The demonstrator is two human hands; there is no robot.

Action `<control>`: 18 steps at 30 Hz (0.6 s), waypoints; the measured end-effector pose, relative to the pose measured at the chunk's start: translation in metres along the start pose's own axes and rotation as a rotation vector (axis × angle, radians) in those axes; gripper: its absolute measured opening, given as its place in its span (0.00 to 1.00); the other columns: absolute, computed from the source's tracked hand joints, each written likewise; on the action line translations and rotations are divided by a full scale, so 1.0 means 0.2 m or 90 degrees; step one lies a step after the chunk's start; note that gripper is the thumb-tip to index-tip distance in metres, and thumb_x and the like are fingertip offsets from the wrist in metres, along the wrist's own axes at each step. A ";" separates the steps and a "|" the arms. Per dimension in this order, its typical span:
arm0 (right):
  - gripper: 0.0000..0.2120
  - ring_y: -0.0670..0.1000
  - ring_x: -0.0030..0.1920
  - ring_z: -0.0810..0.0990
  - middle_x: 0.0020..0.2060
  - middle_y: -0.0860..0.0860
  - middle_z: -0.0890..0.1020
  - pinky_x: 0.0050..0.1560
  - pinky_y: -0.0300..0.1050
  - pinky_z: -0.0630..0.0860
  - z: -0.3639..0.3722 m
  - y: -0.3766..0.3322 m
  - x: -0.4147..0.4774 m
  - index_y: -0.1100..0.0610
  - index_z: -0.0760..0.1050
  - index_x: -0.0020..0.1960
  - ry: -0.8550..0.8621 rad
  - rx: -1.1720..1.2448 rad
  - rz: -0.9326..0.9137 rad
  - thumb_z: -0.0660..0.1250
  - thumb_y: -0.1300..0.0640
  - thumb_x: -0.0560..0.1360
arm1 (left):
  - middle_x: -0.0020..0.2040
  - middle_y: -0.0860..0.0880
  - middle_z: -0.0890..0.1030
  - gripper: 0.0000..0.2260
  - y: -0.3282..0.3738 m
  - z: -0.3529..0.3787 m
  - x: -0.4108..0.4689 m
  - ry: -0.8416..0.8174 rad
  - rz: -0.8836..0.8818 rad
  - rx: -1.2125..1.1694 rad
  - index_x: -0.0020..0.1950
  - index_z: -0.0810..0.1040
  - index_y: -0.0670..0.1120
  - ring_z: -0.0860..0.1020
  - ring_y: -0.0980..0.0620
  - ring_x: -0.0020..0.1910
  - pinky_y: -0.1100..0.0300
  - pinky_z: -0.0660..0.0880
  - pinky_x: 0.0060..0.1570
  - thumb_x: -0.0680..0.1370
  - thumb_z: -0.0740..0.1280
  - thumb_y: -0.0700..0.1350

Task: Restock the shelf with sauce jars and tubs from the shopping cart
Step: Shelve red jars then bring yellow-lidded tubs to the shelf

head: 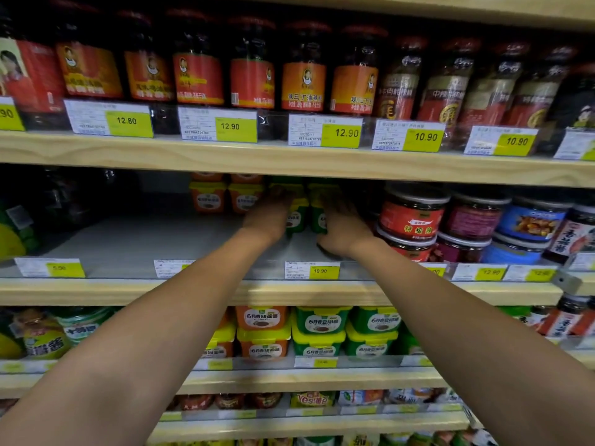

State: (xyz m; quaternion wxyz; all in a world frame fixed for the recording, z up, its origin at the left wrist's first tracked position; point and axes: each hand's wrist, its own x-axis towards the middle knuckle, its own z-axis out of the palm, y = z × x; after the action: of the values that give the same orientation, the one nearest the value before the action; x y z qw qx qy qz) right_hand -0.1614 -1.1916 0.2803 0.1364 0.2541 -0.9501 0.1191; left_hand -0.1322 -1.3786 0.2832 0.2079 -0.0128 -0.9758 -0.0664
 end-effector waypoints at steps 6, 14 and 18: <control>0.43 0.58 0.79 0.53 0.79 0.55 0.56 0.77 0.48 0.54 -0.06 -0.05 -0.07 0.53 0.53 0.81 0.040 -0.010 -0.003 0.69 0.50 0.71 | 0.81 0.47 0.59 0.38 0.01 -0.08 -0.05 -0.082 0.015 -0.001 0.81 0.58 0.56 0.60 0.42 0.79 0.46 0.69 0.71 0.74 0.71 0.48; 0.43 0.63 0.75 0.61 0.76 0.58 0.63 0.73 0.54 0.64 -0.18 -0.15 -0.18 0.54 0.58 0.78 -0.001 -0.015 0.044 0.56 0.39 0.66 | 0.79 0.46 0.63 0.29 0.00 -0.21 -0.22 -0.075 0.033 0.010 0.79 0.62 0.58 0.66 0.40 0.74 0.44 0.74 0.65 0.78 0.65 0.53; 0.35 0.63 0.75 0.60 0.75 0.60 0.63 0.75 0.52 0.58 -0.23 -0.19 -0.29 0.56 0.62 0.77 -0.020 -0.012 0.050 0.59 0.40 0.75 | 0.79 0.46 0.62 0.29 0.04 -0.25 -0.37 -0.097 0.010 0.034 0.79 0.61 0.58 0.61 0.40 0.77 0.43 0.67 0.71 0.79 0.63 0.58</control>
State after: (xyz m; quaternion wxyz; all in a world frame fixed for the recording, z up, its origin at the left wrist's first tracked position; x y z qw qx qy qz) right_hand -0.0840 -1.1828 0.3103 0.1192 0.2174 -0.9624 0.1113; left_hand -0.0444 -1.3775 0.3003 0.1334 -0.0199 -0.9901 -0.0375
